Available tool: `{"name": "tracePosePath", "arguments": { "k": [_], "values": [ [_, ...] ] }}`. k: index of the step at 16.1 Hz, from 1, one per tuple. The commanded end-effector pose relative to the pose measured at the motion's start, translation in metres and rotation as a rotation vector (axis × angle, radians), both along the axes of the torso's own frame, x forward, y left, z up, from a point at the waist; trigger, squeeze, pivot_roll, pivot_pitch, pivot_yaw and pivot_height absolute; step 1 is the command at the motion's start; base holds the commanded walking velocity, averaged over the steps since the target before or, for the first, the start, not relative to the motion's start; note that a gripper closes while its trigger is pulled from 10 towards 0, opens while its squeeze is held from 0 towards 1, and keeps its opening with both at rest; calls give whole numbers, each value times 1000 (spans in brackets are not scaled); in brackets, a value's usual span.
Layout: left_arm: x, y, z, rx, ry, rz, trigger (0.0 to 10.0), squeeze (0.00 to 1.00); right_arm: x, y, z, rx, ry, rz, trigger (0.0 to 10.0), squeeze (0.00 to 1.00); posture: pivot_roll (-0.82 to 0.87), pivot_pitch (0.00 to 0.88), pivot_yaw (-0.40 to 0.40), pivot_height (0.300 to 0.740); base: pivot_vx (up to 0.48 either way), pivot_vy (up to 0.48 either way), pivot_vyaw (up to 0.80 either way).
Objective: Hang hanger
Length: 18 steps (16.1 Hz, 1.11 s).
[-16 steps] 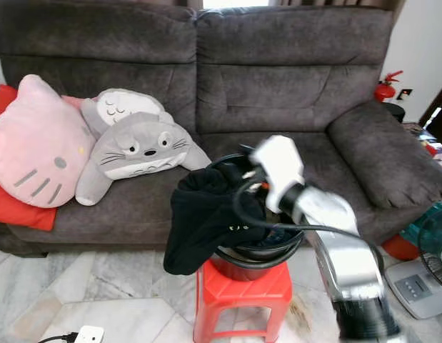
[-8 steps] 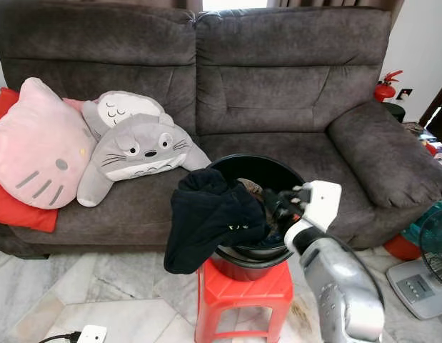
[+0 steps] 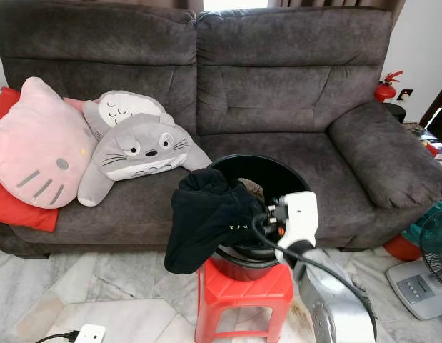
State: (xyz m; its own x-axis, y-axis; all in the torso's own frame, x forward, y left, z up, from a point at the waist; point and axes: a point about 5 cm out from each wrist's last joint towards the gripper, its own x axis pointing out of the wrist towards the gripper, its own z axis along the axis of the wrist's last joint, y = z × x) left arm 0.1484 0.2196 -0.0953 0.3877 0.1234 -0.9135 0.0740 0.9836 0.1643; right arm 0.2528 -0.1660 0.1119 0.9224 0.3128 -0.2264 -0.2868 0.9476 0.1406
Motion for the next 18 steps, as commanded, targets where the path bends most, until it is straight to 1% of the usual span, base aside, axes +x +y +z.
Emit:
{"name": "tracePosePath", "arguments": {
  "k": [1, 2, 3, 4, 6, 7, 10, 11, 12, 13, 15, 18],
  "values": [
    [-1, -3, -1, -1, 13, -18, 10000, 0, -2, -3, -1, 29, 11, -29, 10000, 0, -188, 0, -32, 740, 0, 0, 0],
    [0, -4, -1, -1, 13, -19, 10000, 0, -2, -4, -6, 139, 57, -67, 10000, 0, -188, 0, -32, 740, 0, 0, 0],
    [0, -4, -1, -1, 12, -20, 10000, 0, 1, -5, -10, 423, 118, -158, 10000, 0, -188, 0, -30, 740, 0, 0, 0],
    [0, -4, -1, -2, 11, -19, 10000, 0, 2, -5, -15, 478, 139, -174, 10000, 0, -180, 0, -31, 740, 0, 0, 0],
    [-1, -4, -1, 0, 12, -17, 10000, 0, 0, 0, -19, 502, 171, -129, 10000, 0, -182, 0, -28, 740, 0, 0, 0],
    [-1, -4, -1, 1, 13, -18, 10000, 0, -2, 1, -23, 482, 195, -104, 10000, 0, -185, 0, -27, 740, 0, 0, 0],
    [0, -4, -1, -1, 13, -20, 10000, 0, -6, 4, -32, 496, 272, -98, 10000, 0, -183, 0, -27, 740, 0, 0, 0],
    [0, -4, -1, -1, 12, -19, 10000, 0, -7, 3, -35, 524, 311, -112, 10000, 0, -182, 0, -27, 740, 0, 0, 0],
    [0, -4, -1, -1, 12, -19, 10000, 0, -7, 0, -37, 577, 338, -138, 10000, 0, -181, 0, -27, 740, 0, 0, 0],
    [-1, -5, -1, -2, 12, -19, 10000, 0, -7, -2, -37, 595, 339, -154, 10000, 0, -181, 0, -27, 740, 0, 0, 0],
    [-1, -5, -1, -2, 14, -21, 10000, 0, -8, -4, -41, 570, 359, -150, 10000, 0, -180, 0, -29, 740, 0, 0, 0],
    [-1, -5, -1, -3, 12, -17, 10000, 0, -6, -3, -41, 591, 360, -145, 10000, 0, -175, 0, -31, 740, 0, 0, 0]
  ]
}}
